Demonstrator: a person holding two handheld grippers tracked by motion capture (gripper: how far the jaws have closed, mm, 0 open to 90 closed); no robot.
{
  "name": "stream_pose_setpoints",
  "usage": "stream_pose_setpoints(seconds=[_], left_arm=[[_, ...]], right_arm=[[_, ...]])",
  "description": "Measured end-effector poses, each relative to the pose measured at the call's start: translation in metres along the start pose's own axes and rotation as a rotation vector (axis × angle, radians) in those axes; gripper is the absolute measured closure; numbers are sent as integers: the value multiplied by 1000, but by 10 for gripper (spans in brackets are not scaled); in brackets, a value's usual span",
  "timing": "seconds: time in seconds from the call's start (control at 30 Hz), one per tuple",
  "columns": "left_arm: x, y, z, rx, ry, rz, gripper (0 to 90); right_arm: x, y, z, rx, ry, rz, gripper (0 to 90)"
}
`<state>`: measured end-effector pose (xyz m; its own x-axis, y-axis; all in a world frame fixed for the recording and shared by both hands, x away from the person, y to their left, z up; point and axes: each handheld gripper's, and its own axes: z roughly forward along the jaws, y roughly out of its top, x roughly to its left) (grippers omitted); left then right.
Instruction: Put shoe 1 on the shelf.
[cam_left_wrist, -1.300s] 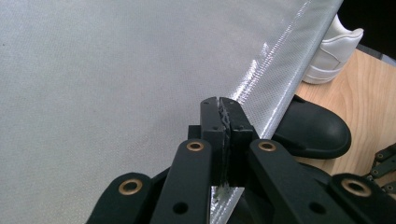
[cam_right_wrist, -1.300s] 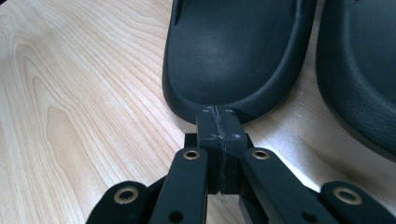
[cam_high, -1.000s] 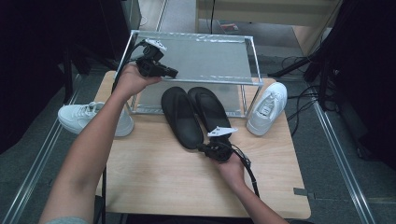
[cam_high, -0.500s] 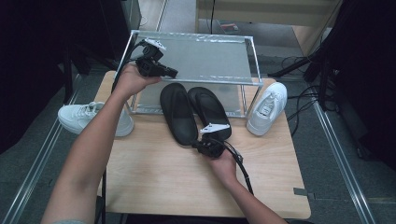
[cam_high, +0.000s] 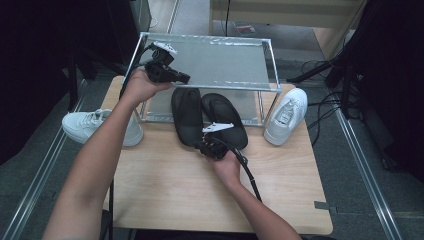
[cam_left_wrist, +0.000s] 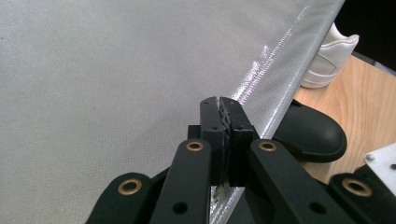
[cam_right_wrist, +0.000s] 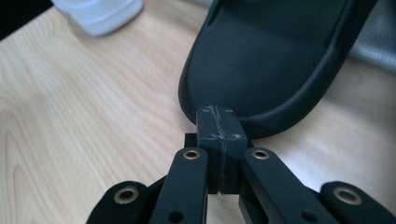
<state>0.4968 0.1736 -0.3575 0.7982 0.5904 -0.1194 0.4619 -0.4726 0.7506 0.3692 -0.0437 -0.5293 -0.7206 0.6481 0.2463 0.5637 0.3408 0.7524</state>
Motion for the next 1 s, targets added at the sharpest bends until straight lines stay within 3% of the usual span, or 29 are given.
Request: stream_pose_setpoints(seconds=[0.1, 0.17, 0.53, 0.9, 1.0], left_arm=[[0, 0, 0, -1, 2, -3, 895], [0, 0, 0, 1, 2, -2, 895], [0, 0, 0, 5, 1, -8, 895], [0, 0, 0, 2, 0, -9, 895], [2, -1, 0, -3, -8, -26, 895]], right_arm=[[0, 5, 3, -24, -15, 0, 900], [-1, 12, 8, -38, -11, 25, 900], [-9, 35, 32, -38, -40, 64, 900], [-11, 52, 51, -27, -57, 54, 900], [-14, 55, 53, -25, -60, 58, 900]])
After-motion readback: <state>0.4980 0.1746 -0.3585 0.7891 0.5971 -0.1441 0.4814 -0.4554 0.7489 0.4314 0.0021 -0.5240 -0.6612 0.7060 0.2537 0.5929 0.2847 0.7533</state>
